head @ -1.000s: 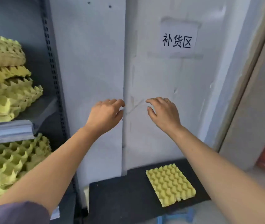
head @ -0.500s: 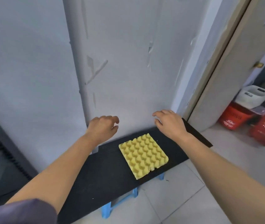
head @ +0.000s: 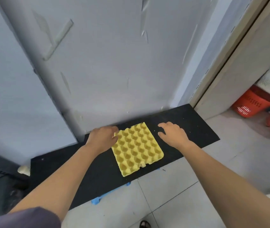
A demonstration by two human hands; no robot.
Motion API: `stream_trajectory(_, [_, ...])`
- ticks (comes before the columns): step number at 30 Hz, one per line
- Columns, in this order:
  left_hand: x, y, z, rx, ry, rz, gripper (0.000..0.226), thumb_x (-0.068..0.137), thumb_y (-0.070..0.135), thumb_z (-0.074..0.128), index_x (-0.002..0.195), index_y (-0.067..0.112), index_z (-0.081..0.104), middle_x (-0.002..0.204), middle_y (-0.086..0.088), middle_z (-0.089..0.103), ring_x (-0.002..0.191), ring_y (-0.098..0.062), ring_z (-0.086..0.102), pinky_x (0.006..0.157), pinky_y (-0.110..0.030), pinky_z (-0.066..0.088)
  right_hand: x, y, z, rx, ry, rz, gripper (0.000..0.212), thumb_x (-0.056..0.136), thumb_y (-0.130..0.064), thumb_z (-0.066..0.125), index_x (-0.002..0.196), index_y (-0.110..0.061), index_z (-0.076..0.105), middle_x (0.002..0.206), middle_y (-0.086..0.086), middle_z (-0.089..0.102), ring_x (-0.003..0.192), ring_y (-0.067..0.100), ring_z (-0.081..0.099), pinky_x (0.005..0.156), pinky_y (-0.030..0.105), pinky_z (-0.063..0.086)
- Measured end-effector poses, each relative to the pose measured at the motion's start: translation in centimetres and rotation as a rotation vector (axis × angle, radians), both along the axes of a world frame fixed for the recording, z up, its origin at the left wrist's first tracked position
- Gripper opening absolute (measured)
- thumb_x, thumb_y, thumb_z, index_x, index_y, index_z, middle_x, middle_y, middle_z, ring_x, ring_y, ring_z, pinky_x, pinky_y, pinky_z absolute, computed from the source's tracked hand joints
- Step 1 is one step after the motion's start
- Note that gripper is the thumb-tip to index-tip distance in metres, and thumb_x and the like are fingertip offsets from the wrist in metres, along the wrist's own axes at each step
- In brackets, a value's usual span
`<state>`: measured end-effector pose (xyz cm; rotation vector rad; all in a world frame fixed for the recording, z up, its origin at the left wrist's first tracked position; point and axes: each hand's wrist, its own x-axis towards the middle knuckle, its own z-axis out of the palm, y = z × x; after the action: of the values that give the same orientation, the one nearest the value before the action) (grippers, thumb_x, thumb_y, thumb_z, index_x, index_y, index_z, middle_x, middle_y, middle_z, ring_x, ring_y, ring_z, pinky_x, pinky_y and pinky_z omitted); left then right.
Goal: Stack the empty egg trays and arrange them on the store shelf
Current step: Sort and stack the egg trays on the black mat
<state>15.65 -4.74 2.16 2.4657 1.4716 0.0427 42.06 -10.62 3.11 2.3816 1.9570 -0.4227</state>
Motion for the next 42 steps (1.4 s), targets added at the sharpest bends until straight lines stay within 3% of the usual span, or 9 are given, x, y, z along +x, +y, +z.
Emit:
stream_trajectory(8, [6.1,0.2,-8.9,-0.150,0.042,0.136,0.033,0.094,0.031,0.043,0.126,0.025,0.051,0.114,0.003,0.062,0.104,-0.021,0.058,0.082,-0.034,0.043,6.4,2.8,-8.3,-0.127,0.039,0.049,0.044,0.096,-0.031,0.047,0.140,-0.023,0.043,0.129,0.007,0.053,0.117,0.031,0.050,0.092,0.047,0.046])
stream_trajectory(15, [8.7,0.1,-18.1,-0.302,0.043,0.342,0.050,0.094,0.033,0.048,0.141,0.022,0.035,0.140,-0.004,0.041,0.124,-0.026,0.042,0.094,-0.040,0.042,8.3,4.2,-17.8,-0.255,0.092,-0.042,0.043,0.097,-0.029,0.044,0.137,-0.013,0.044,0.128,0.012,0.048,0.117,0.033,0.047,0.091,0.044,0.045])
stream_trajectory(24, [9.7,0.4,-30.7,-0.553,-0.201,0.905,0.082,0.091,0.026,0.055,0.149,0.006,0.001,0.152,-0.014,0.017,0.137,-0.035,0.020,0.107,-0.044,0.029,7.9,6.7,-30.7,-0.231,0.239,-0.313,0.045,0.097,-0.027,0.046,0.134,-0.002,0.037,0.135,0.019,0.040,0.120,0.040,0.045,0.091,0.042,0.040])
stream_trajectory(27, [9.4,0.4,-33.7,-0.629,-0.304,0.983,0.071,0.088,0.025,0.057,0.145,0.006,0.020,0.143,-0.017,0.029,0.130,-0.036,0.032,0.101,-0.045,0.036,7.6,7.0,-33.2,-0.226,0.333,-0.431,0.051,0.098,-0.027,0.046,0.140,-0.002,0.030,0.137,0.020,0.041,0.122,0.038,0.045,0.093,0.041,0.039])
stream_trajectory(32, [8.5,1.6,-35.1,-0.607,-0.451,1.081,0.043,0.081,0.017,0.062,0.121,0.006,0.050,0.124,-0.015,0.048,0.103,-0.033,0.054,0.080,-0.040,0.049,7.5,6.9,-34.4,-0.203,0.363,-0.573,0.039,0.093,-0.033,0.055,0.118,-0.004,0.053,0.124,0.015,0.050,0.109,0.036,0.052,0.086,0.039,0.043])
stream_trajectory(36, [7.7,2.4,-35.0,-0.630,-0.586,1.185,0.026,0.082,0.017,0.067,0.101,0.001,0.057,0.104,-0.012,0.057,0.091,-0.030,0.057,0.072,-0.035,0.046,7.4,6.7,-35.0,-0.213,0.447,-0.635,0.026,0.088,-0.029,0.061,0.102,-0.007,0.057,0.111,0.012,0.058,0.096,0.030,0.058,0.079,0.038,0.049])
stream_trajectory(39, [7.4,2.8,-34.6,-0.676,-0.665,1.279,0.021,0.085,0.014,0.067,0.078,0.005,0.049,0.079,-0.006,0.048,0.086,-0.027,0.047,0.073,-0.034,0.041,7.4,6.8,-34.7,-0.216,0.485,-0.664,0.019,0.089,-0.022,0.061,0.099,-0.008,0.053,0.097,0.008,0.057,0.085,0.025,0.055,0.074,0.036,0.047])
stream_trajectory(42, [7.1,2.7,-34.4,-0.671,-0.617,1.248,0.012,0.084,0.009,0.062,0.080,0.003,0.053,0.081,-0.008,0.050,0.078,-0.026,0.045,0.067,-0.032,0.040,7.5,7.1,-34.3,-0.223,0.507,-0.671,0.017,0.088,-0.019,0.060,0.097,-0.010,0.048,0.096,0.007,0.055,0.084,0.024,0.052,0.076,0.036,0.046])
